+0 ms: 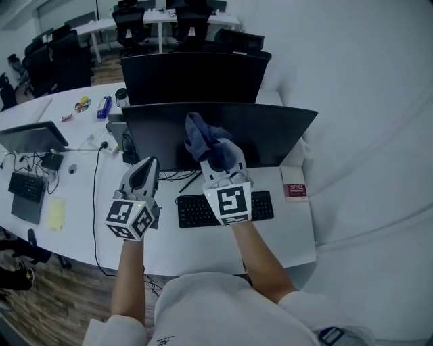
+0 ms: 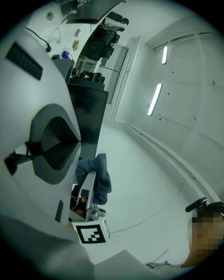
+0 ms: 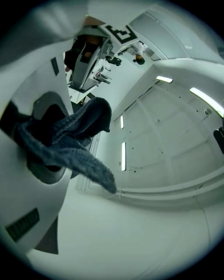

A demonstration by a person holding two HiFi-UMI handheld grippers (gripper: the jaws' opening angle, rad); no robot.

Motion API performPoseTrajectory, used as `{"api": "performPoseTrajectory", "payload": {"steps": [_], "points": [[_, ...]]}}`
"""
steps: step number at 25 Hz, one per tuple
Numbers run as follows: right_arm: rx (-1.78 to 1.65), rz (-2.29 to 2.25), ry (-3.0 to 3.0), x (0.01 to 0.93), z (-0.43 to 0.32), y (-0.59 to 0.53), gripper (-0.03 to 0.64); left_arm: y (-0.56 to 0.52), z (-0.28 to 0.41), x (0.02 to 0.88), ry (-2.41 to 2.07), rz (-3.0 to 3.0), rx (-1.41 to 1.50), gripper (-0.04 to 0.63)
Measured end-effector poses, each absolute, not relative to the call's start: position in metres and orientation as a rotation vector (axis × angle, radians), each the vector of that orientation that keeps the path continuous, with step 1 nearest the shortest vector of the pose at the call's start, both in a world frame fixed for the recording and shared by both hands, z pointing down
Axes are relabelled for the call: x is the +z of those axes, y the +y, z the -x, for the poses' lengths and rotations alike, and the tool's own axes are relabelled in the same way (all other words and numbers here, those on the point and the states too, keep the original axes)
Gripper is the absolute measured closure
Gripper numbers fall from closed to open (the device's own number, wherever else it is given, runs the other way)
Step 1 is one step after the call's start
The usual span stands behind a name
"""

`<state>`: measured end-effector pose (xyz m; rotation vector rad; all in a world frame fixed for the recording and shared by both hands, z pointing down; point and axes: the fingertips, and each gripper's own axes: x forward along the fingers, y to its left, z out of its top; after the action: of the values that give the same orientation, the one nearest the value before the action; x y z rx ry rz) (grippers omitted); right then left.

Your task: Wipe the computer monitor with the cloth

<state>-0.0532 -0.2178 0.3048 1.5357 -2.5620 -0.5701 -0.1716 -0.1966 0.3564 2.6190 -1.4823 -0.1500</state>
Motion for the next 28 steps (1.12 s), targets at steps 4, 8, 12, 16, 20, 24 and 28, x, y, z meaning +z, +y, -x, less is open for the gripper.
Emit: {"api": "performPoseTrajectory", "payload": {"steps": [4,8,12,16,20,24,28], "points": [[-0.426,-1.550,-2.597,0.329,0.005,-0.186,0.514,-0.188,0.140,0.365,-1.421,-2.646,-0.118,0.588],[-0.307,-1.565,-2.580,0.360,-0.039,-0.158,0.514,-0.178,0.114,0.375,-1.368,-2.663,-0.077,0.588],[-0.200,-1.603,-2.566,0.387,-0.078,-0.128,0.514,-0.166,0.094,0.387,-1.333,-2.666,-0.047,0.588],[-0.091,-1.616,-2.547,0.414,-0.107,-0.107,0.514,-0.151,0.079,0.404,-1.317,-2.648,-0.022,0.589],[0.029,-1.586,-2.552,0.444,-0.117,-0.096,0.515,-0.138,0.067,0.430,-1.308,-2.620,0.025,0.588],[0.050,-1.554,-2.545,0.459,-0.117,-0.088,0.515,-0.131,0.061,0.450,-1.298,-2.615,0.089,0.588],[0.059,-1.549,-2.541,0.464,-0.124,-0.088,0.515,-0.132,0.060,0.454,-1.295,-2.614,0.108,0.589]]}}
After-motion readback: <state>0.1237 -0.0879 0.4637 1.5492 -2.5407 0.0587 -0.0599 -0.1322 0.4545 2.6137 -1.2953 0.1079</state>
